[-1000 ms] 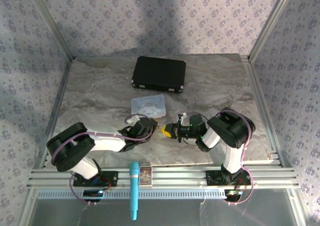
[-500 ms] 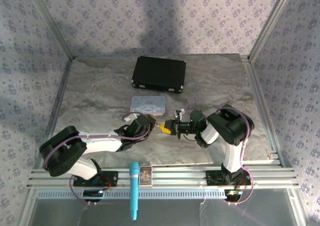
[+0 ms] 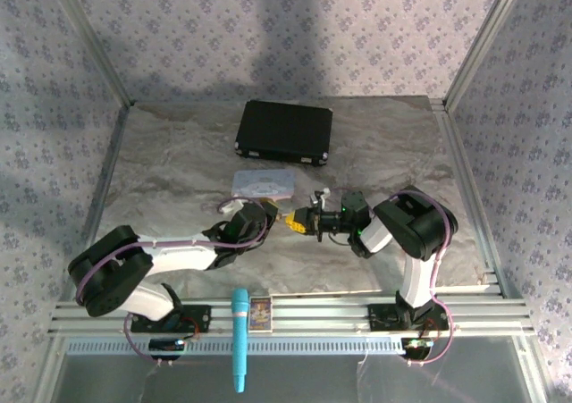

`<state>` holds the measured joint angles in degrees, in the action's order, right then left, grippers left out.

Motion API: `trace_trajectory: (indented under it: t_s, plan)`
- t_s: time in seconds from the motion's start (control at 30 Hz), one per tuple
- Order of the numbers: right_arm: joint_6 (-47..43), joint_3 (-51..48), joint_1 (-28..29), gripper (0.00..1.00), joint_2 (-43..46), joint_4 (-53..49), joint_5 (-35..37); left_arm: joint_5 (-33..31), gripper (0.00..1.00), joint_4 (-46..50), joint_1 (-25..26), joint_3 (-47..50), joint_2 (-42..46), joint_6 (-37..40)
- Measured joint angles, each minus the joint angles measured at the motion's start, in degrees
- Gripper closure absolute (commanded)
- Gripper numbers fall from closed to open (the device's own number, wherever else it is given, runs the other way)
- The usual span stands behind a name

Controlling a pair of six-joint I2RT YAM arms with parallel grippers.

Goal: Unlock the padlock with the key

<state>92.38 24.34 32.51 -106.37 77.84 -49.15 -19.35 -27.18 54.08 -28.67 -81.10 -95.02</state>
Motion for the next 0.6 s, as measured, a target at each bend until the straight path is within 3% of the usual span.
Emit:
trace_trajectory:
  t_s: [0.6]
  plan:
    - [-0.22,3.28,-2.29,1.0,-3.02,0.02,-4.24,2.05,1.0,-4.24,0.0,-0.04,-2.08,-0.66]
